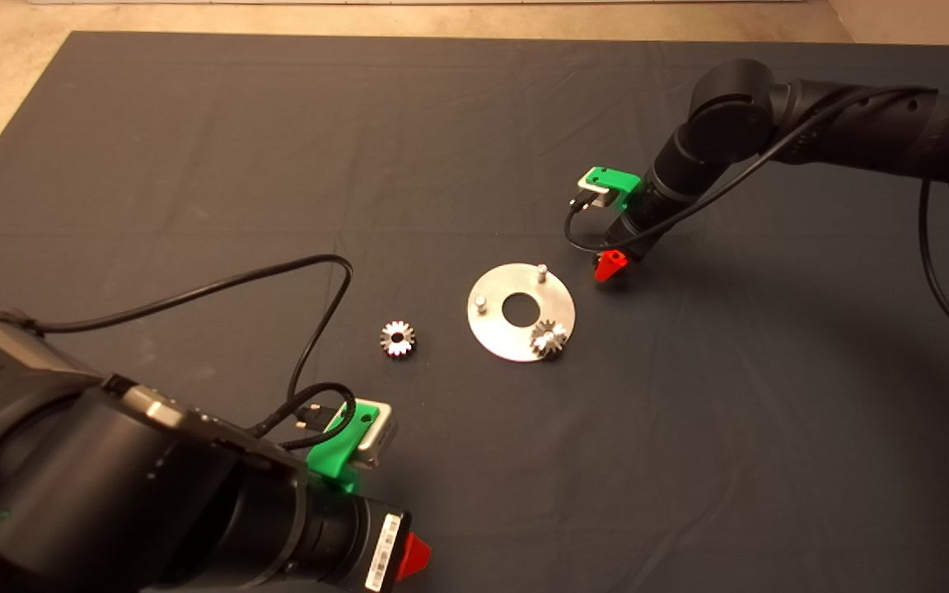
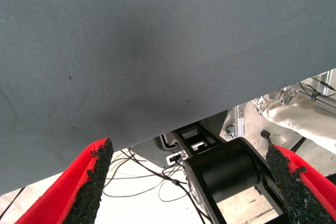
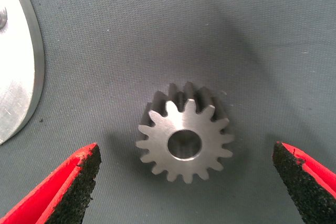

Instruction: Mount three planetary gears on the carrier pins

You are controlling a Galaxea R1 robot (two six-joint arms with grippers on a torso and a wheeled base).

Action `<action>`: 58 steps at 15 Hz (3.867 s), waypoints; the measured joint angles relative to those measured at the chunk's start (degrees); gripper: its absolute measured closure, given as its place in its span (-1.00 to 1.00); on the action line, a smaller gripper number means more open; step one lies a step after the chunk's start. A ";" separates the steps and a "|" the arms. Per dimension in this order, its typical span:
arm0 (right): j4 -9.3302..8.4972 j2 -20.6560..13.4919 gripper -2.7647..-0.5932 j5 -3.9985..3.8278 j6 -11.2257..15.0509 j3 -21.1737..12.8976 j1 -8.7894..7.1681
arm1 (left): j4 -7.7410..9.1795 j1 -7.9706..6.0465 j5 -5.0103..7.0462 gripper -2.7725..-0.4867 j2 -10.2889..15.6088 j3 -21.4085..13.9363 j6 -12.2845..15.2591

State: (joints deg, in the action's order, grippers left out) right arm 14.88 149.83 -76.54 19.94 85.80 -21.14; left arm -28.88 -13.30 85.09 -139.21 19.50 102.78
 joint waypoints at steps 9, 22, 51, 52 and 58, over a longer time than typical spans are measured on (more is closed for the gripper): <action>0.00 0.00 -0.29 0.02 0.00 0.30 0.02 | -0.02 0.00 0.00 -0.38 0.02 0.00 0.00; -0.01 0.00 0.40 0.02 0.00 0.30 0.04 | -0.02 0.00 -0.01 -0.38 0.65 0.00 0.00; -2.11 0.02 0.78 -0.23 0.01 -2.76 0.17 | -0.01 0.00 -0.11 -0.38 0.68 0.00 0.00; -2.73 0.00 0.78 -0.22 0.00 -3.48 -0.68 | -0.02 0.00 -0.11 -0.38 0.65 0.00 0.00; -6.05 0.02 0.80 -0.23 0.01 -6.77 -6.60 | -0.02 0.00 -0.20 -0.38 0.65 0.00 -0.01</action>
State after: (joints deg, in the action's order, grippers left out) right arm 8.84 149.86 -76.78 19.96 79.03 -27.73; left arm -28.90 -13.30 84.90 -138.56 19.50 102.77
